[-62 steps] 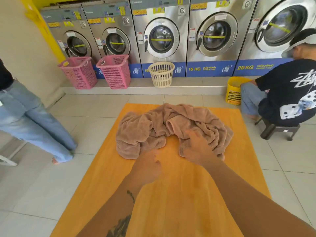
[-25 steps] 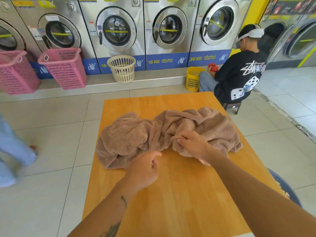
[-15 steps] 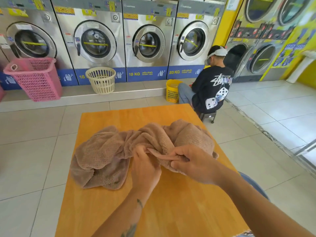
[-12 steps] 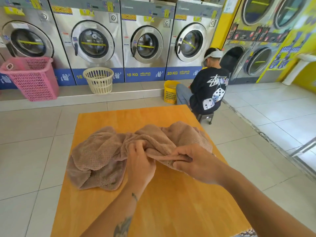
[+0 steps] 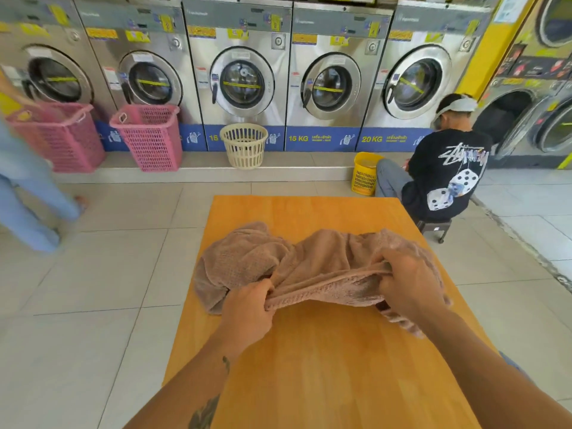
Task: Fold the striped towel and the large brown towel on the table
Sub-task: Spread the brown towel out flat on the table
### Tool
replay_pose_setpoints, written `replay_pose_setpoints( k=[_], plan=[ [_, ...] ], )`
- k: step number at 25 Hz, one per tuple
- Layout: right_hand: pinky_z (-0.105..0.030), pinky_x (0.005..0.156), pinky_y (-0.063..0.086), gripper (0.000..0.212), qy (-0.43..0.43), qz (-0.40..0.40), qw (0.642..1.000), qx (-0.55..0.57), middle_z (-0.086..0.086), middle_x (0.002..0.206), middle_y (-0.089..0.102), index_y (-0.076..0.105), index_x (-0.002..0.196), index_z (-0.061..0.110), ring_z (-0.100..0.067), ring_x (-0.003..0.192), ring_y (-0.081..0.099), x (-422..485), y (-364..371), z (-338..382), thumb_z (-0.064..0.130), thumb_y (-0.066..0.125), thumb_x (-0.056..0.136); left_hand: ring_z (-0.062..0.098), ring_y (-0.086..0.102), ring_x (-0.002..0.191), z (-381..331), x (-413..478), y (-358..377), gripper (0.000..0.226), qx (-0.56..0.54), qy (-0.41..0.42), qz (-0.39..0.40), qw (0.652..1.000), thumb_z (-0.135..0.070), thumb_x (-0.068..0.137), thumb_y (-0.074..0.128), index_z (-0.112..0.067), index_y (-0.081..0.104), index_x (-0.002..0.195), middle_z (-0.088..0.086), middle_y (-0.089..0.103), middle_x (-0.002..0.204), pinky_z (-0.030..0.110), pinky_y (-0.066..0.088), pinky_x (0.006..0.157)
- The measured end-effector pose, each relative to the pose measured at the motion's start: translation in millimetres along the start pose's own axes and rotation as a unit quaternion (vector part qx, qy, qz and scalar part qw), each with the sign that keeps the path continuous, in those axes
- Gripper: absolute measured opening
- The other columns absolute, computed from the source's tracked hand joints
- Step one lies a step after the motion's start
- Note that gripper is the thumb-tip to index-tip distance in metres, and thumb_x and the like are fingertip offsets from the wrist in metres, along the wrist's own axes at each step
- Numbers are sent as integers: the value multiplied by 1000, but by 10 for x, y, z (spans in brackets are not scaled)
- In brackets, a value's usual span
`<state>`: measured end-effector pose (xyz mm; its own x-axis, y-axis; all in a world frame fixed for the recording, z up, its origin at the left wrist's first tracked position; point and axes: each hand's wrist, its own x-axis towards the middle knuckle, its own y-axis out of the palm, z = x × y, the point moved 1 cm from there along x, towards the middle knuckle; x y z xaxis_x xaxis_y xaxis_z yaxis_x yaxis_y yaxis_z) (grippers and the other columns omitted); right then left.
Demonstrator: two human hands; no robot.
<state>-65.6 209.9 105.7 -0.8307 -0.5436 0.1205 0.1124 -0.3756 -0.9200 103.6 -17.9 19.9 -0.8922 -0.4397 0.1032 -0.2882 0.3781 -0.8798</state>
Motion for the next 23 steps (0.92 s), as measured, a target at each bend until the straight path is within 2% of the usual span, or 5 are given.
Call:
replay_pose_setpoints(
  k=[4, 7, 12, 17, 23],
  plan=[
    [-37, 60, 44, 38, -5, -25, 1000, -4, 9, 73, 53, 49, 79, 39, -26, 83, 51, 42, 1, 54, 2, 51, 73, 14, 48, 86, 232, -90, -284, 25, 58, -80, -92, 991, -20, 78, 68, -26, 54, 97, -7, 41, 99, 33, 50, 67],
    [-39, 57, 46, 29, 19, 15, 999, -33, 3, 81, 56, 51, 85, 40, -23, 83, 52, -43, 84, 14, 12, 51, 80, 10, 39, 90, 231, -116, -460, 27, 25, -45, -175, 983, -10, 76, 71, -20, 63, 99, -3, 49, 102, 16, 32, 72],
    [-47, 100, 40, 69, -77, 178, 979, -62, 12, 126, 49, 39, 138, 43, -19, 119, 45, -318, 475, 623, 43, 52, 70, 11, 58, 97, 25, -64, -499, 27, -79, 56, -107, 990, -26, 81, 61, -36, 59, 106, -17, 63, 103, 30, 48, 75],
    [-44, 73, 52, 22, -63, 152, 980, 113, 15, 76, 58, 50, 79, 41, -18, 75, 57, -317, 692, 999, 21, 53, 85, 10, 49, 72, -5, -87, -539, 14, -61, 67, -75, 993, -33, 75, 56, -33, 44, 81, -17, 48, 77, 28, 36, 55],
    [-41, 74, 51, 17, -34, 34, 999, -22, 7, 86, 62, 58, 87, 25, -20, 81, 60, -165, 373, 447, 11, 49, 83, 11, 51, 76, 369, -265, -184, 11, -24, -102, -2, 994, -24, 85, 59, -26, 48, 84, -12, 52, 86, 25, 37, 57]
  ],
)
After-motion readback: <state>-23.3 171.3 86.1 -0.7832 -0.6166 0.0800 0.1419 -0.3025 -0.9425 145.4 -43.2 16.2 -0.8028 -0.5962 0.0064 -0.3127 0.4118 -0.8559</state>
